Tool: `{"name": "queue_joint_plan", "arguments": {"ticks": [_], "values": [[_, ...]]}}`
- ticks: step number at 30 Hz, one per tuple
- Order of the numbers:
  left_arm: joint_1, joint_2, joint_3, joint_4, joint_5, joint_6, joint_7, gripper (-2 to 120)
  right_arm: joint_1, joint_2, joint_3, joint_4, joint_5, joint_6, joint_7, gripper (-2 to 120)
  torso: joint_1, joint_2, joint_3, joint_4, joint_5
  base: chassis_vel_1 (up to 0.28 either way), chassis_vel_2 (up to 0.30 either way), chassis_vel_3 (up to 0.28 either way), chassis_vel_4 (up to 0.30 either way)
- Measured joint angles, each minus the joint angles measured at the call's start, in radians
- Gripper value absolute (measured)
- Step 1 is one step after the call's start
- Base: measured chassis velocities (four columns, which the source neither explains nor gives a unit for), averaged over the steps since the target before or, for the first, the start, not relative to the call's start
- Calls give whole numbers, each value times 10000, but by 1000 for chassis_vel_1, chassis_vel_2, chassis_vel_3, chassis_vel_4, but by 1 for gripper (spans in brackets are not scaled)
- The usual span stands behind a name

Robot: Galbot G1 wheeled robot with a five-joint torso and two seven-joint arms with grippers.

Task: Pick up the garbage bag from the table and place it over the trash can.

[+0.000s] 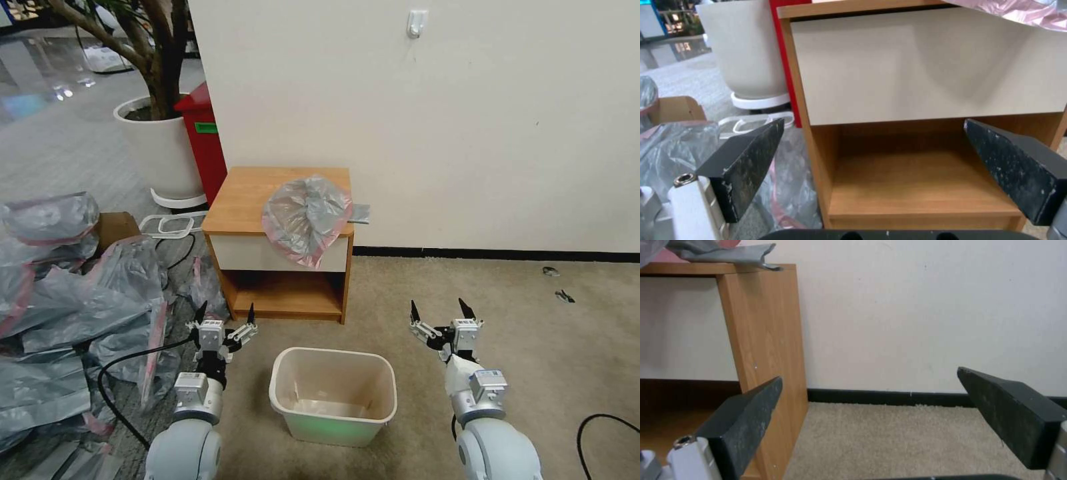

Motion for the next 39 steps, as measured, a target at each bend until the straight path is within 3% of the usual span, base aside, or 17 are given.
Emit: {"name": "queue_joint_plan", "arguments": {"ticks": [30,33,34,36,39], "values": [[41,121,-48,-2,-124,-25,7,100,-70,19,-63,144,116,-35,55,100,0,0,0,-3,-2,0,0,0,0],[469,1245,-630,-106,-1179,-428,54,100,-563,178,-459,1071,844,-338,340,100,0,1,0,0,-9,0,0,0,0],[469,1245,-630,-106,-1179,-428,54,100,-563,178,-459,1071,844,-338,340,100,0,1,0,0,-9,0,0,0,0],[814,2137,-1098,-181,-2013,-750,98,100,-684,197,-595,1207,1149,-447,355,100,0,0,0,2,1,0,0,0,0],[936,2489,-1279,-221,-2356,-896,143,100,-697,202,-661,1247,1337,-518,357,100,0,0,0,2,4,0,0,0,0]]}}
